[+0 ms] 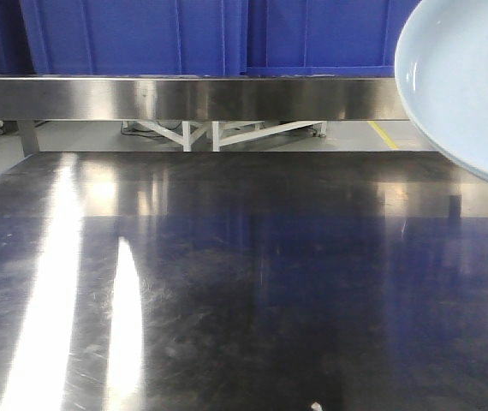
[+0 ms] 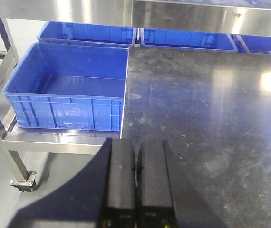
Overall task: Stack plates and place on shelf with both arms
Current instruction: 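Hold the plate stack raised beside the robot with the right gripper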
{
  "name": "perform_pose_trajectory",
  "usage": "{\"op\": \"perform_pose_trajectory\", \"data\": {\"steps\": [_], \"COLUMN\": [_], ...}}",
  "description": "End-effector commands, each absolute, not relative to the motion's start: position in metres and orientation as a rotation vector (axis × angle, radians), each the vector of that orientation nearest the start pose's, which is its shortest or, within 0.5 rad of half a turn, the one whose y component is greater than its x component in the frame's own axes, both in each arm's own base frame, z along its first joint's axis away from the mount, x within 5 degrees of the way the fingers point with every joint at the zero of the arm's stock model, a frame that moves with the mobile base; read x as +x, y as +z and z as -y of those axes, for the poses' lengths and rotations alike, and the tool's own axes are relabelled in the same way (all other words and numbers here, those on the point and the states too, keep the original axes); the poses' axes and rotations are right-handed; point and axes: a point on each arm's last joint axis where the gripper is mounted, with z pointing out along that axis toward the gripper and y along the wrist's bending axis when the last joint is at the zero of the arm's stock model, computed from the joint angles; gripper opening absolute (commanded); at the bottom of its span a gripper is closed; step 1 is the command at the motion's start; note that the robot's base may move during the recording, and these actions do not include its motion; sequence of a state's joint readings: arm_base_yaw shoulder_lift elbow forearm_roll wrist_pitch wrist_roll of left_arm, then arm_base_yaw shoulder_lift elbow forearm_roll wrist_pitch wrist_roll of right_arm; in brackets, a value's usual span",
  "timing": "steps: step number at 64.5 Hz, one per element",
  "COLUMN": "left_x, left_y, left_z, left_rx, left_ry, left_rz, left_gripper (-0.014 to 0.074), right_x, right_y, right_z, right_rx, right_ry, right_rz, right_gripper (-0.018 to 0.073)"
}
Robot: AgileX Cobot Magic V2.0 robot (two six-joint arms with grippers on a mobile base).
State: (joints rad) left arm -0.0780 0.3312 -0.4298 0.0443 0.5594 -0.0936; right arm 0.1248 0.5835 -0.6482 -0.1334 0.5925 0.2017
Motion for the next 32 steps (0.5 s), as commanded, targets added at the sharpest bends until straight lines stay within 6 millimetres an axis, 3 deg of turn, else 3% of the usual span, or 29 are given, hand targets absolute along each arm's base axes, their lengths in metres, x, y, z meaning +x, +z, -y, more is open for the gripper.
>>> {"op": "perform_pose_trajectory", "data": {"steps": [1,32], "left_x": [0.0746,0.0746], "left_y": [0.3009,0.3009], "left_z": [0.0045,0.0045], "left_rx": [0.007,0.007], "left_ry": [-0.083,-0.083], "left_rz": [-1.849,-1.849], "left_gripper": [0.009,0.009], "right_x": [0.114,0.114], "right_y": [0.3484,0.3484], "right_z": [-0.0072,-0.0072], "right_rx": [0.01,0.01], "right_ry": [0.07,0.07], "right_rz": [-1.892,-1.892], "right_gripper": [0.0049,0.0049]}}
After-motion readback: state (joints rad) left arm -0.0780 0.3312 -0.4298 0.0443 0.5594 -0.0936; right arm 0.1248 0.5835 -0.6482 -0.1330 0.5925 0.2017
